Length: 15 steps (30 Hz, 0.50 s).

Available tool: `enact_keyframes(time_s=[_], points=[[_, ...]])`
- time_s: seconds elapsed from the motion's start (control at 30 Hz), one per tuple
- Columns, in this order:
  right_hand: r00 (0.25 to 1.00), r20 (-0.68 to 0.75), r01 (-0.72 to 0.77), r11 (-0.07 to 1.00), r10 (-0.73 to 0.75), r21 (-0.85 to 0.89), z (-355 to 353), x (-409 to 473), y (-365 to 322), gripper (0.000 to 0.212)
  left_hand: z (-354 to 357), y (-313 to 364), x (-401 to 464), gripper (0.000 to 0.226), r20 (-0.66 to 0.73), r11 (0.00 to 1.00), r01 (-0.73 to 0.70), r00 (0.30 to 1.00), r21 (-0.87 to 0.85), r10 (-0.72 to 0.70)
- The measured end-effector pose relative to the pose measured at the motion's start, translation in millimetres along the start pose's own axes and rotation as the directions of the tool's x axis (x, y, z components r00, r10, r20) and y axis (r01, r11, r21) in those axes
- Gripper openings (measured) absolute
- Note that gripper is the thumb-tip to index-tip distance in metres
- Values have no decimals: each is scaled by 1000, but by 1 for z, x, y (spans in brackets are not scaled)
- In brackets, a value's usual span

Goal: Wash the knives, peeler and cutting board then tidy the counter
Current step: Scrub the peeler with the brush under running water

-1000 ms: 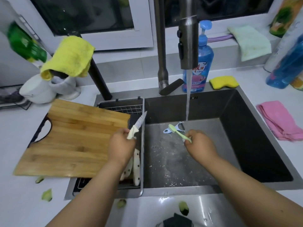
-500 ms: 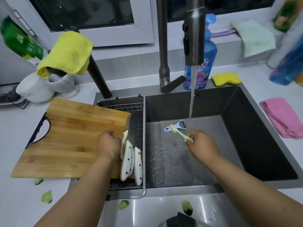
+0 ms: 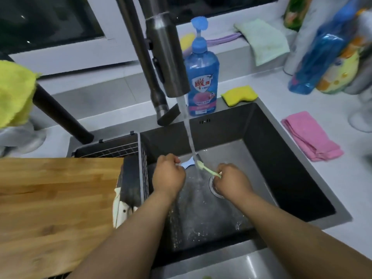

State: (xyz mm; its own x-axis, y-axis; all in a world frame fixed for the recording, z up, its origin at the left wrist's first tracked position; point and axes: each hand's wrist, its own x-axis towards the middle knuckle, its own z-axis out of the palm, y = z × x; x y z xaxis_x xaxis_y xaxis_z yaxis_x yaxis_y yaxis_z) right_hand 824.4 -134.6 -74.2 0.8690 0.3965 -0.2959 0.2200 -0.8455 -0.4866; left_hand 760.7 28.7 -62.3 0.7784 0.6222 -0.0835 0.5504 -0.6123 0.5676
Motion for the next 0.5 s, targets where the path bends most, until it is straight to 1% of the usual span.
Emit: enact_keyframes(time_s=[0.13, 0.23, 0.3, 0.37, 0.5], points=[[997, 56, -50, 999, 49, 4, 5, 31, 8, 23, 42, 5, 25, 23, 187, 996, 66, 979, 63, -77], [992, 97, -80, 997, 77, 22, 11, 51, 13, 28, 73, -5, 45, 35, 316, 980, 44, 943, 192, -105], [990, 107, -91, 996, 88, 20, 16, 62, 17, 28, 90, -13, 58, 35, 358, 978, 47, 926, 201, -119], [989, 109, -102, 995, 100, 21, 22, 70, 23, 28, 106, -21, 71, 29, 380, 976, 17, 920, 215, -99], [986, 115, -124, 992, 121, 23, 32, 82, 35, 26, 138, -35, 92, 26, 355, 974, 3, 931, 227, -86]])
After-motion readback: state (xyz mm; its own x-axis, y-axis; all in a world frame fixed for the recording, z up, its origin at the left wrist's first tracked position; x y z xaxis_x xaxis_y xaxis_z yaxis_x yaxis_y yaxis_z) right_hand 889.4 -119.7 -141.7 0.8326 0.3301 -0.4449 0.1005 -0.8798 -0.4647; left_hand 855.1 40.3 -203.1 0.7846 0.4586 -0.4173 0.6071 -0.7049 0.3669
